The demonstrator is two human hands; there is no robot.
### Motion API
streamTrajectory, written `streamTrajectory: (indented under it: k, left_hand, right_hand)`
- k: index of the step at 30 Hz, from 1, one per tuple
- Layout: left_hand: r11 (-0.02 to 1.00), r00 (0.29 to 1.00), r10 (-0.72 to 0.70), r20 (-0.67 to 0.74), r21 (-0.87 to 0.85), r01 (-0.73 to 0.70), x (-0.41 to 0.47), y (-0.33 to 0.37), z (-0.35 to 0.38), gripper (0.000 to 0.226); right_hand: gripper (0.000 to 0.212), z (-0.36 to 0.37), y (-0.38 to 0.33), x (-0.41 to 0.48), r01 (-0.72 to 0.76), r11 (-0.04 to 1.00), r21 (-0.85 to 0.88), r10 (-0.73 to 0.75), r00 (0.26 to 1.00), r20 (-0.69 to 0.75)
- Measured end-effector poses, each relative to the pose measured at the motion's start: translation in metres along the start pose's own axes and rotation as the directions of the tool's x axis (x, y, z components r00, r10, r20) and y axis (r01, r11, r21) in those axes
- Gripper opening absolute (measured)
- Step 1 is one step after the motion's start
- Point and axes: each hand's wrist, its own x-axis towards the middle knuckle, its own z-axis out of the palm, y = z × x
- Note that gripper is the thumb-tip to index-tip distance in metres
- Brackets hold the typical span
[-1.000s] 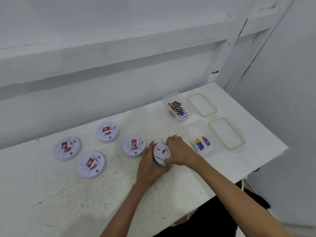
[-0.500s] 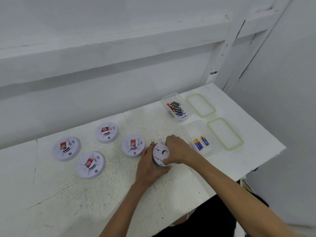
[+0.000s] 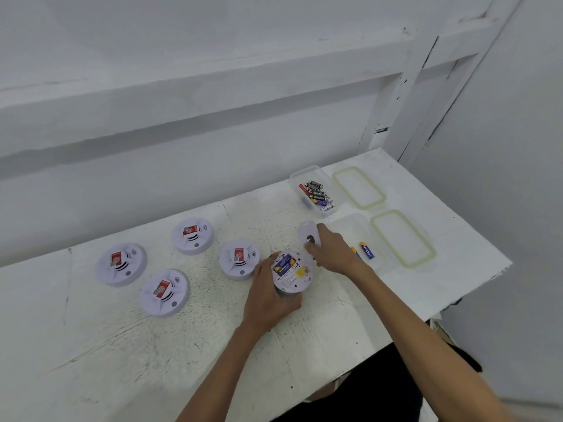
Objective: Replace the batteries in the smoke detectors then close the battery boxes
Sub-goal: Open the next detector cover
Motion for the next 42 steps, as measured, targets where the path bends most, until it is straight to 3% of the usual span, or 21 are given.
streamTrajectory:
  k: [4, 7, 10, 14, 19, 23, 28, 32, 35, 42]
  left_hand:
    - [0.995, 0.996, 0.084, -0.019, 0.055, -0.083, 0.001, -0.003, -0.001, 0.098]
    - [0.996, 0.996, 0.086, -0.005, 0.035, -0.085, 0.0, -0.006, 0.0, 0.1]
    - [1.0, 1.0, 0.0, -0.022, -0.029, -0.001, 0.002, -0.011, 0.006, 0.107]
    - [0.995, 0.998, -0.059, 0.028, -0.083, 0.061, 0.008, -0.013, 0.01, 0.112]
    - [0.999, 0.999, -0.018, -0.041, -0.044, 0.016, 0.005, -0.012, 0.009, 0.095]
    - [0.997, 0.999, -0.033, -0.035, -0.065, 0.031, 0.007, -0.011, 0.009, 0.094]
    - [1.0, 1.0, -0.015, -0.01, -0.017, 0.015, 0.009, -0.02, 0.014, 0.091]
    - [1.0, 1.0, -0.015, 0.017, 0.021, 0.014, 0.01, -0.024, 0.015, 0.081]
    - [1.0, 1.0, -0.013, 0.027, -0.001, 0.013, 0.01, -0.021, 0.013, 0.081]
    - [0.988, 0.993, -0.081, 0.09, -0.126, 0.092, 0.006, -0.016, 0.007, 0.113]
  right_hand:
    - [0.024, 0.008, 0.005, -0.002, -0.056, 0.998, -0.031, 0.052, 0.992, -0.114]
    - [0.051, 0.02, 0.01, -0.002, -0.092, 0.996, -0.016, 0.089, 0.988, -0.125]
    - [0.072, 0.03, 0.013, -0.005, -0.151, 0.989, 0.008, 0.151, 0.985, -0.081]
    - [0.064, 0.041, 0.012, -0.012, -0.14, 0.972, -0.187, 0.108, 0.979, -0.174]
    - [0.051, 0.049, 0.008, -0.02, -0.113, 0.914, -0.391, 0.028, 0.976, -0.217]
    - [0.037, 0.054, 0.007, -0.019, -0.044, 0.945, -0.324, -0.029, 0.975, -0.219]
    - [0.026, 0.055, 0.004, -0.018, 0.057, 0.978, -0.203, -0.133, 0.914, -0.384]
    - [0.036, 0.049, 0.003, -0.015, -0.021, 0.997, -0.068, 0.006, 0.978, -0.211]
    - [0.037, 0.049, 0.005, -0.013, -0.086, 0.996, 0.017, 0.087, 0.986, -0.14]
    - [0.033, 0.03, -0.002, -0.013, -0.334, 0.91, 0.245, 0.323, 0.942, 0.086]
